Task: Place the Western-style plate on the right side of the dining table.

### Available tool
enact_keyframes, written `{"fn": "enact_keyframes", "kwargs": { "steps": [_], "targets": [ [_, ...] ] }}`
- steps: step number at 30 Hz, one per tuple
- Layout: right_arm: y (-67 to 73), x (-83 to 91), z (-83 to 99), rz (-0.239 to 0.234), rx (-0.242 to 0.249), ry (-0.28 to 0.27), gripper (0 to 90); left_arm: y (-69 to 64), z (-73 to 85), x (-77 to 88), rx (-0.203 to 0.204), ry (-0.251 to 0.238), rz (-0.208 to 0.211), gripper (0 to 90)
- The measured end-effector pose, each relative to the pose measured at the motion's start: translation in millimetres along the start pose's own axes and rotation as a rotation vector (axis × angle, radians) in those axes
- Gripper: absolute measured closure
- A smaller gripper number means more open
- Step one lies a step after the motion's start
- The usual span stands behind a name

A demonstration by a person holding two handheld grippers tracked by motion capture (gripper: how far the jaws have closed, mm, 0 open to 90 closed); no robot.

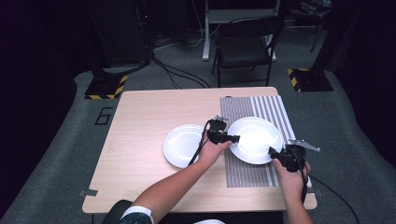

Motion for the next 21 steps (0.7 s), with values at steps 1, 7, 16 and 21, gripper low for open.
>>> {"fn": "enact_keyframes", "kwargs": {
  "steps": [1,7,16,21],
  "targets": [
    [0.7,0.3,-1.0,0.001,-0.007,0.001,50.0,0.2,-1.8,0.3,-0.004,-0.003,-0.001,48.2],
    [-1.4,-4.3,-6.3,-0.001,0.006,0.006,50.4,2.4,-4.8,-3.3,-0.003,-0.007,-0.002,48.3],
    [-5.7,-16.3,-7.0,0.009,0.013,0.005,50.4,8.5,-4.2,-12.9,0.002,-0.016,-0.003,48.4],
    [-6.8,-20.3,-8.6,0.012,0.010,0.002,50.5,13.0,-3.4,-17.7,0.009,-0.013,-0.002,48.4]
  ]
}}
Point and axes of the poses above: each handheld gripper's, and its own axes: x roughly backward along the jaws, z roughly out of its underside, y roughly to its left, the point moved 9 cm from there along -x, roughly forward along the jaws, and after that the axes turned 11 degrees about z, right-handed, at the moved point
